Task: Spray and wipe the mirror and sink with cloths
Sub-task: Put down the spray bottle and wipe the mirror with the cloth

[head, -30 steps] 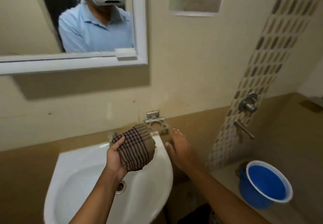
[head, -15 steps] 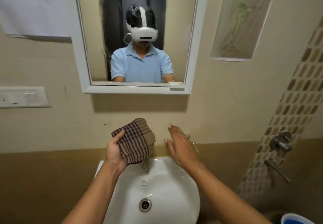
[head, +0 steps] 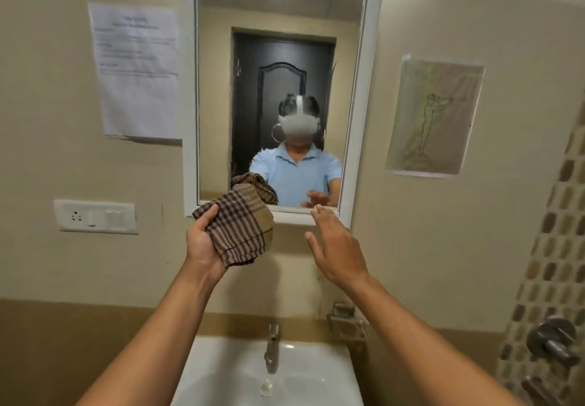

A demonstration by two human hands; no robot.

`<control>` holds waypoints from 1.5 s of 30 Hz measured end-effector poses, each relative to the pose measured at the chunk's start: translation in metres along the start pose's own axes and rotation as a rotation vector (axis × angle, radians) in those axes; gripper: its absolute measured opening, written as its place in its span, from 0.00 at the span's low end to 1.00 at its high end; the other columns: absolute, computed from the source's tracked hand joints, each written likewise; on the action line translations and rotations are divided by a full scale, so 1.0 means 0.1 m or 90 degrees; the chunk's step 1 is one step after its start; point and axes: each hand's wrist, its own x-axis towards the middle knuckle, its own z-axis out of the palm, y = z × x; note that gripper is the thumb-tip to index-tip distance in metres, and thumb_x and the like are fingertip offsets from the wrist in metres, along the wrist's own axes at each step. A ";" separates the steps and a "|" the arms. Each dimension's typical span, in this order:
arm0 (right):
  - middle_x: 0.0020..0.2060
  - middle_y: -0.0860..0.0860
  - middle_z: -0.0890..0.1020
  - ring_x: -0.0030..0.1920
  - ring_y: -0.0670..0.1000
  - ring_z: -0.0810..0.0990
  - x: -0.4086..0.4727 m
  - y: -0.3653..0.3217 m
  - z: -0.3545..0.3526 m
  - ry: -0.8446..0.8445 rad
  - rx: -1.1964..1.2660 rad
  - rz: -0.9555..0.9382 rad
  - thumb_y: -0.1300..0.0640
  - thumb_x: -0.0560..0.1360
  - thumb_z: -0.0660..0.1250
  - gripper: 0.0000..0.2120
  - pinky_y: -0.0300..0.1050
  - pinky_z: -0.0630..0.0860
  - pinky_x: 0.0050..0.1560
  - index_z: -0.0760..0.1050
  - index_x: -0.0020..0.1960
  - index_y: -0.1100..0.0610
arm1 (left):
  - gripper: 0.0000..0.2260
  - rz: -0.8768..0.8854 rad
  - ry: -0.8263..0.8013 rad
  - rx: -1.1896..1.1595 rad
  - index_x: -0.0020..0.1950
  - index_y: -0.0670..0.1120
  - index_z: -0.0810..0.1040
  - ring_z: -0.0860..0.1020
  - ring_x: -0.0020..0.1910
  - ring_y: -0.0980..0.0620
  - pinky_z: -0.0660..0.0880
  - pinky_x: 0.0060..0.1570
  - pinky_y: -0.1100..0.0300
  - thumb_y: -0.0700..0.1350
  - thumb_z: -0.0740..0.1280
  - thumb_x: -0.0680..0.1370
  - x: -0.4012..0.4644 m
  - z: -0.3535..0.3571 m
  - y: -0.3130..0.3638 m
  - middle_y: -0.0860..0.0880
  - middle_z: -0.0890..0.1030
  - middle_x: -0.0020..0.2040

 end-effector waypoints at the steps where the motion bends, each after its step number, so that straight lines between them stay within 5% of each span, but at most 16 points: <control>1: 0.75 0.49 0.66 0.75 0.48 0.61 0.10 0.00 -0.06 0.015 0.001 -0.010 0.50 0.80 0.61 0.25 0.46 0.62 0.72 0.63 0.75 0.54 | 0.17 0.017 0.001 -0.004 0.47 0.44 0.86 0.85 0.46 0.44 0.77 0.50 0.48 0.47 0.59 0.81 0.02 0.07 0.09 0.43 0.86 0.51; 3: 0.75 0.49 0.65 0.76 0.47 0.60 0.33 -0.01 -0.19 0.038 0.005 -0.030 0.51 0.80 0.61 0.24 0.47 0.65 0.72 0.63 0.75 0.53 | 0.16 0.049 -0.010 -0.019 0.53 0.43 0.84 0.85 0.46 0.44 0.76 0.51 0.47 0.48 0.58 0.81 0.06 0.23 0.29 0.42 0.85 0.53; 7: 0.75 0.51 0.66 0.75 0.50 0.62 0.75 -0.08 -0.44 0.089 -0.023 -0.070 0.52 0.80 0.61 0.24 0.48 0.67 0.70 0.64 0.74 0.55 | 0.21 0.092 -0.054 -0.049 0.44 0.43 0.87 0.85 0.45 0.44 0.76 0.52 0.47 0.49 0.57 0.81 0.14 0.56 0.63 0.43 0.86 0.49; 12: 0.73 0.52 0.68 0.74 0.52 0.65 1.24 -0.14 -0.74 0.147 -0.053 -0.085 0.51 0.80 0.61 0.23 0.49 0.68 0.69 0.65 0.73 0.55 | 0.16 0.167 -0.078 -0.067 0.57 0.41 0.79 0.85 0.47 0.44 0.78 0.49 0.48 0.49 0.56 0.81 0.25 0.95 1.08 0.43 0.86 0.49; 19: 0.74 0.54 0.66 0.76 0.54 0.61 1.80 -0.15 -1.08 0.188 -0.095 -0.068 0.53 0.79 0.63 0.23 0.53 0.68 0.70 0.64 0.73 0.56 | 0.13 0.261 -0.103 -0.042 0.53 0.43 0.78 0.84 0.43 0.47 0.79 0.52 0.50 0.47 0.56 0.83 0.45 1.36 1.56 0.46 0.86 0.41; 26: 0.75 0.53 0.64 0.75 0.55 0.62 2.24 -0.10 -1.29 0.237 -0.112 -0.045 0.54 0.80 0.59 0.21 0.54 0.67 0.71 0.63 0.72 0.55 | 0.07 0.369 0.003 0.056 0.48 0.46 0.73 0.81 0.32 0.56 0.75 0.25 0.67 0.47 0.59 0.84 0.73 1.75 1.82 0.49 0.77 0.44; 28: 0.74 0.54 0.65 0.74 0.55 0.64 2.35 -0.06 -1.32 0.257 -0.116 -0.045 0.56 0.80 0.59 0.21 0.55 0.69 0.70 0.63 0.72 0.55 | 0.08 0.439 0.038 0.160 0.53 0.48 0.73 0.80 0.43 0.52 0.76 0.31 0.68 0.50 0.59 0.83 0.90 1.82 1.84 0.52 0.76 0.44; 30: 0.73 0.55 0.67 0.74 0.56 0.65 2.48 -0.01 -1.36 0.277 -0.127 -0.046 0.57 0.79 0.60 0.22 0.55 0.70 0.69 0.63 0.72 0.55 | 0.21 0.508 0.063 0.282 0.66 0.49 0.72 0.77 0.58 0.48 0.77 0.55 0.59 0.60 0.57 0.81 1.15 1.81 1.85 0.51 0.77 0.54; 33: 0.73 0.55 0.67 0.73 0.56 0.66 2.67 0.05 -1.38 0.300 -0.137 -0.035 0.57 0.79 0.61 0.23 0.55 0.69 0.70 0.62 0.73 0.56 | 0.33 0.607 0.113 0.483 0.79 0.55 0.56 0.60 0.76 0.43 0.56 0.74 0.37 0.65 0.54 0.77 1.47 1.87 1.87 0.47 0.62 0.77; 37: 0.74 0.55 0.65 0.74 0.57 0.66 2.81 0.12 -1.33 0.324 -0.139 -0.023 0.57 0.79 0.62 0.26 0.56 0.68 0.71 0.61 0.75 0.57 | 0.33 0.745 0.169 0.750 0.80 0.49 0.46 0.43 0.79 0.46 0.37 0.75 0.47 0.46 0.60 0.81 1.68 2.00 1.87 0.45 0.47 0.81; 41: 0.74 0.55 0.67 0.73 0.56 0.67 2.84 0.23 -1.31 0.352 -0.149 -0.038 0.59 0.78 0.64 0.27 0.54 0.70 0.69 0.62 0.75 0.57 | 0.34 0.767 0.224 0.982 0.80 0.46 0.42 0.39 0.79 0.47 0.36 0.76 0.45 0.54 0.55 0.81 1.95 2.01 1.87 0.45 0.43 0.81; 45: 0.75 0.53 0.65 0.73 0.56 0.66 2.84 0.34 -1.41 0.371 -0.161 -0.033 0.68 0.75 0.63 0.31 0.54 0.74 0.65 0.62 0.76 0.56 | 0.35 0.862 0.208 1.064 0.80 0.47 0.42 0.39 0.79 0.49 0.35 0.76 0.47 0.62 0.47 0.78 2.12 1.99 1.92 0.45 0.44 0.81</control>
